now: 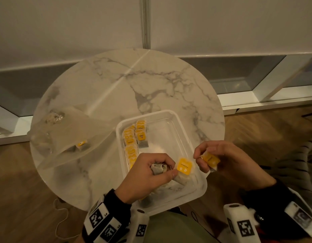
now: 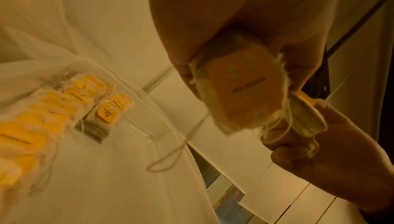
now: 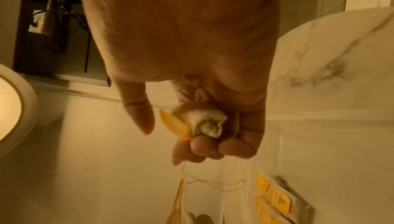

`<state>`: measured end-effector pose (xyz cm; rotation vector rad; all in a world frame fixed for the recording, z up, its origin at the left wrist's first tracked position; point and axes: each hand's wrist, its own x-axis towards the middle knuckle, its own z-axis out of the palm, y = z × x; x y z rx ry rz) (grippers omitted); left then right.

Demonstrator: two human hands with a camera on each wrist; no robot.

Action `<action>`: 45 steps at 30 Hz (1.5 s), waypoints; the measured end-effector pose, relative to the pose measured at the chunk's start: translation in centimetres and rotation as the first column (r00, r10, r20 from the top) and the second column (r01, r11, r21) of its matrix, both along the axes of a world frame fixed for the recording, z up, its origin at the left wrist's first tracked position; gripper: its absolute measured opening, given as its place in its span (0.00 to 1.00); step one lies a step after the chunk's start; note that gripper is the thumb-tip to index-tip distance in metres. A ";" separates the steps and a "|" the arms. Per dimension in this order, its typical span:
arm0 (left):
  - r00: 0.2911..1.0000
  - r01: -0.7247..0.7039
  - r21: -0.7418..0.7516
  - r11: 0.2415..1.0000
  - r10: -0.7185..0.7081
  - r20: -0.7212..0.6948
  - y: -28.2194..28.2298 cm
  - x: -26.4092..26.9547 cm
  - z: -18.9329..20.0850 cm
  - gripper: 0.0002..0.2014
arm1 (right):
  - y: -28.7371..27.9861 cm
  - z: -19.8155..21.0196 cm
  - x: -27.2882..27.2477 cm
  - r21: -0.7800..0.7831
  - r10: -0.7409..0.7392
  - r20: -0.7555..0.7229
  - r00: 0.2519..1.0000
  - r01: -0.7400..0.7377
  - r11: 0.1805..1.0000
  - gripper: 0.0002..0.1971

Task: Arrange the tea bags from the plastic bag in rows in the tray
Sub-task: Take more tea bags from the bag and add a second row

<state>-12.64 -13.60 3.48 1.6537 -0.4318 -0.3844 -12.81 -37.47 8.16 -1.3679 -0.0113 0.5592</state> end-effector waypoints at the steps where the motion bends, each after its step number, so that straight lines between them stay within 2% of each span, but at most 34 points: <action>1: 1.000 -0.002 0.002 1.000 0.002 0.010 0.1 0.0 0.1 0.04 | 0.1 0.3 -0.1 -0.085 0.014 0.030 0.999 -0.011 0.996 0.22; 3: 1.000 -0.006 0.008 1.000 0.006 0.029 0.2 0.1 0.1 0.04 | 0.5 0.7 -0.3 -0.247 0.019 0.112 0.994 0.009 0.969 0.16; 7: 0.998 -0.012 0.015 1.000 0.011 0.061 0.5 0.2 0.2 0.07 | 1.2 1.3 -0.5 -0.393 0.039 0.232 0.972 0.057 0.918 0.06; 9: 0.997 -0.015 0.016 1.000 0.014 0.078 0.6 0.3 0.2 0.08 | 1.4 1.4 -0.5 -0.448 0.083 0.267 0.960 0.047 0.893 0.04; 12: 0.996 -0.013 0.004 1.000 0.012 0.086 0.7 0.5 0.2 0.07 | 1.6 1.6 -0.5 -0.455 0.100 0.295 0.950 0.047 0.889 0.02; 16: 0.994 0.016 0.014 1.000 -0.018 0.104 0.9 0.7 0.3 0.02 | 2.0 1.6 -0.5 -0.467 0.109 0.343 0.933 0.069 0.882 0.04; 19: 0.992 0.009 0.031 0.999 -0.013 0.129 1.0 1.0 0.3 0.02 | 2.1 1.4 -0.3 -0.473 0.116 0.365 0.924 0.076 0.878 0.05; 22: 0.984 -0.048 0.077 0.996 0.034 0.178 1.3 1.3 0.2 0.03 | 2.3 1.2 0.1 -0.442 0.095 0.337 0.937 0.069 0.894 0.03; 26: 0.960 -0.149 0.149 0.978 0.107 0.258 1.8 1.7 0.1 0.05 | 2.9 1.0 0.3 -0.397 0.090 0.289 0.953 0.034 0.917 0.08; 30: 0.933 -0.199 0.228 0.953 0.113 0.343 2.4 1.9 0.0 0.05 | 3.4 0.8 0.6 -0.385 0.082 0.250 0.965 0.022 0.923 0.11; 33: 0.905 -0.255 0.292 0.922 0.121 0.407 2.6 2.0 -0.1 0.05 | 3.7 0.7 0.9 -0.416 0.082 0.250 0.965 0.030 0.909 0.10; 37: 0.883 -0.303 0.293 0.907 0.151 0.445 2.4 2.2 0.0 0.03 | 4.1 0.5 1.0 -0.435 0.075 0.251 0.965 0.044 0.899 0.05; 40: 0.842 -0.318 0.237 0.918 0.159 0.515 2.2 2.1 0.2 0.03 | 4.2 0.2 1.0 -0.452 0.039 0.272 0.961 0.093 0.887 0.03; 45: 0.705 -0.366 0.167 0.915 0.156 0.692 2.1 1.9 0.1 0.03 | 4.1 0.1 0.9 -0.429 0.016 0.257 0.966 0.099 0.898 0.03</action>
